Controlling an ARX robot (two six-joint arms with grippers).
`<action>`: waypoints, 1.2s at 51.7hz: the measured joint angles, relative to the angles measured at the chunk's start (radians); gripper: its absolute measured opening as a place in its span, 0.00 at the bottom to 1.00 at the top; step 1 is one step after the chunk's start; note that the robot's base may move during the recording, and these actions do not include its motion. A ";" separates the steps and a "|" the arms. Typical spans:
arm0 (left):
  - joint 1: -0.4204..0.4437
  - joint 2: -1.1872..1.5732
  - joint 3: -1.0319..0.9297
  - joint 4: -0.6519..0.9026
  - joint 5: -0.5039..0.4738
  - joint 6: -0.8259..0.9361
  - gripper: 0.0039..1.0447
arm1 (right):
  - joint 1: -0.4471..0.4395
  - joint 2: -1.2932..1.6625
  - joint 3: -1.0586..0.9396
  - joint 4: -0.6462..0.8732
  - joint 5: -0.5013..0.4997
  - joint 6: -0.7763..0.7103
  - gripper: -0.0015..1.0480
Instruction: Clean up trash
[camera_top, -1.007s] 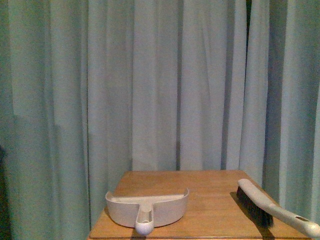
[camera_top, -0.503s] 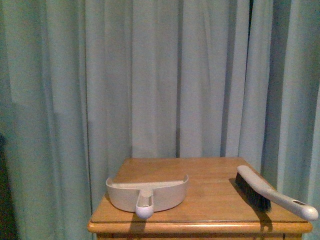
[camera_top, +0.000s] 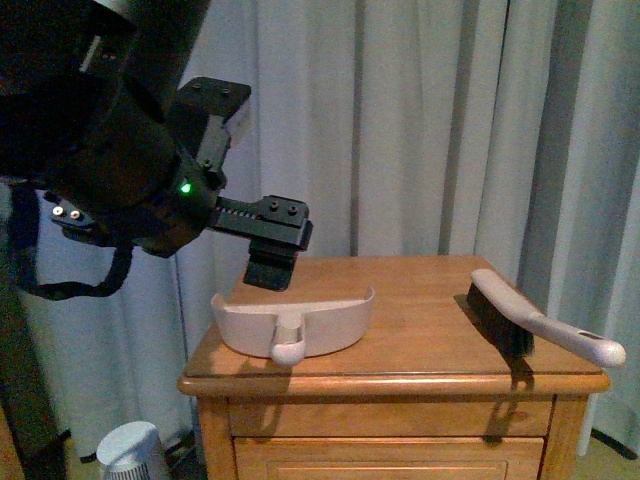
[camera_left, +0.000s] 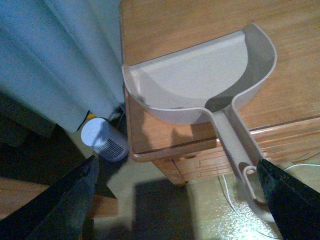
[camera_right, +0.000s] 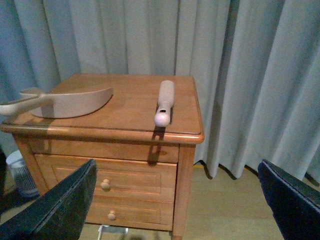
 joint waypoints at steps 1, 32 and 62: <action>-0.003 0.005 0.005 -0.002 0.000 -0.003 0.93 | 0.000 0.000 0.000 0.000 0.000 0.000 0.93; -0.069 0.288 0.177 -0.017 -0.009 -0.047 0.93 | 0.000 0.000 0.000 0.000 0.000 0.000 0.93; -0.071 0.404 0.258 -0.018 -0.008 -0.037 0.93 | 0.000 0.000 0.000 0.000 0.000 0.000 0.93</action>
